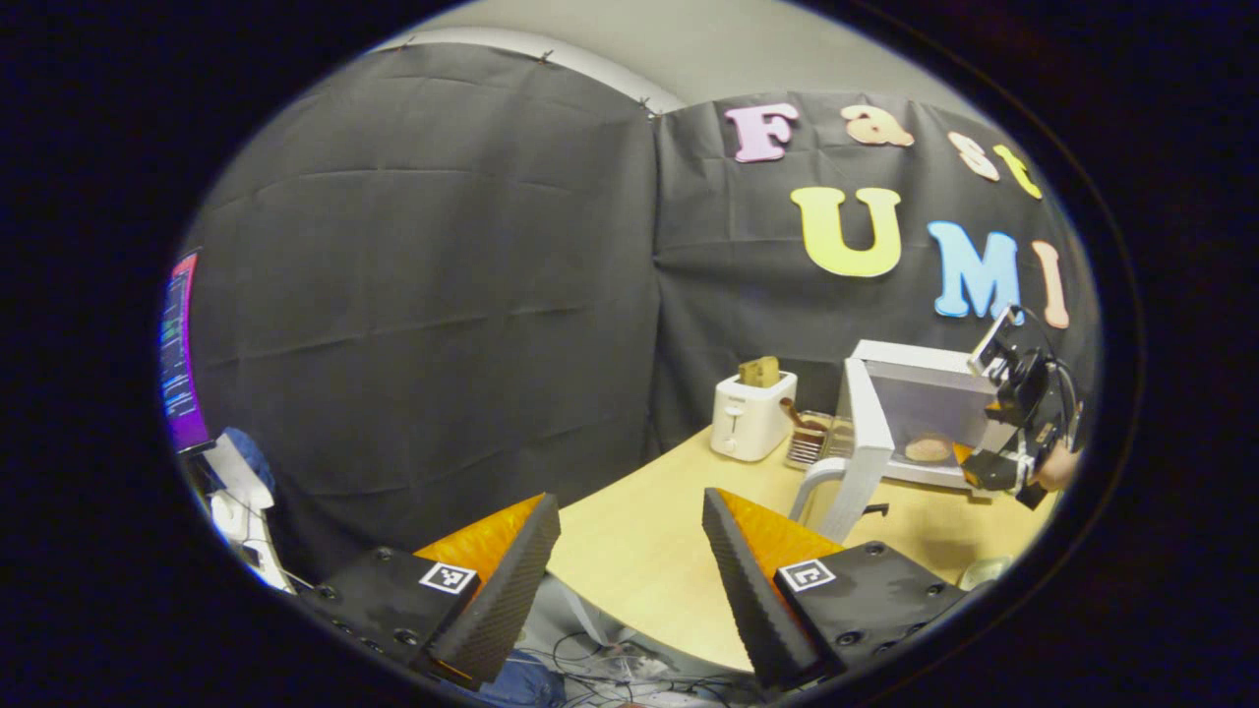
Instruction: Open the microwave oven with the left hand, put the food in, and close the microwave oven.
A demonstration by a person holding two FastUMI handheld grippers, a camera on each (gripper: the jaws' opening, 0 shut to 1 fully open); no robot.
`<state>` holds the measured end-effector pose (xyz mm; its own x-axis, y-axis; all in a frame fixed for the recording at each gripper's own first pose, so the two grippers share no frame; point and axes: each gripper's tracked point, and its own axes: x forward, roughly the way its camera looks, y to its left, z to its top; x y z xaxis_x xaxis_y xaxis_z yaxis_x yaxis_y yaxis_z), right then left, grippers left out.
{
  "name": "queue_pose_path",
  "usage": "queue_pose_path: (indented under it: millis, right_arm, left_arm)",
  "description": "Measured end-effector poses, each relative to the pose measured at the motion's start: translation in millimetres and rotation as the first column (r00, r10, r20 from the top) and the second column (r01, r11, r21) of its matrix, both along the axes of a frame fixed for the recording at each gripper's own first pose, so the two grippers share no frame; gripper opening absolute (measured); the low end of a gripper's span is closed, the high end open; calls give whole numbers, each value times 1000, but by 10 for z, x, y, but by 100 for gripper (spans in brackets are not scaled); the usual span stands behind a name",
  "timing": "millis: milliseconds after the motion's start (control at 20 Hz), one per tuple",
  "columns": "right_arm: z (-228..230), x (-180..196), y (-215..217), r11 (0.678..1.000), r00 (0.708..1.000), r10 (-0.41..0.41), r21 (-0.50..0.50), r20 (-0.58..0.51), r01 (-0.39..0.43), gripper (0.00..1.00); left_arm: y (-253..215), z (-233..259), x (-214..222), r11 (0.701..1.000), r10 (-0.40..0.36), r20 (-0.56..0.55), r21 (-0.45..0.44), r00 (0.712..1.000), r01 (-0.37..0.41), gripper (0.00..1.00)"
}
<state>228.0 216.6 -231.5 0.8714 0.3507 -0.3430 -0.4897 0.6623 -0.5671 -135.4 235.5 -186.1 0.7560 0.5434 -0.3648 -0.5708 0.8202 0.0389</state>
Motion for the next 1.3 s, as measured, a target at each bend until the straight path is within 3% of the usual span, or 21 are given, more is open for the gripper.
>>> queue_pose_path:
  millis: [350,650,950,1000,1100,1300]
  right_arm:
    - [910,-497,-579,970,989,-138,210,62,122,97]
    - [1472,-934,-1033,937,960,-246,286,136,200,97]
    - [1507,-1477,-1293,898,943,-318,351,98,266,97]
    - [1491,-1544,-1342,897,942,-323,349,96,272,97]
    - [1512,-1631,-1477,891,935,-341,350,100,288,97]
    - [1475,-1736,-1752,864,920,-389,369,59,342,97]
  left_arm:
    - [70,-335,716,987,-153,-5,-58,988,153,96]
    - [-119,-803,1140,945,-299,-26,-147,954,292,94]
    - [-375,-1042,1439,905,-400,-61,-187,914,383,8]
    - [-518,-1033,1471,889,-429,-53,-203,902,411,8]
    - [-616,-1029,1510,886,-445,-69,-180,893,427,8]
    - [-1115,-902,1597,835,-531,-35,-195,847,515,8]
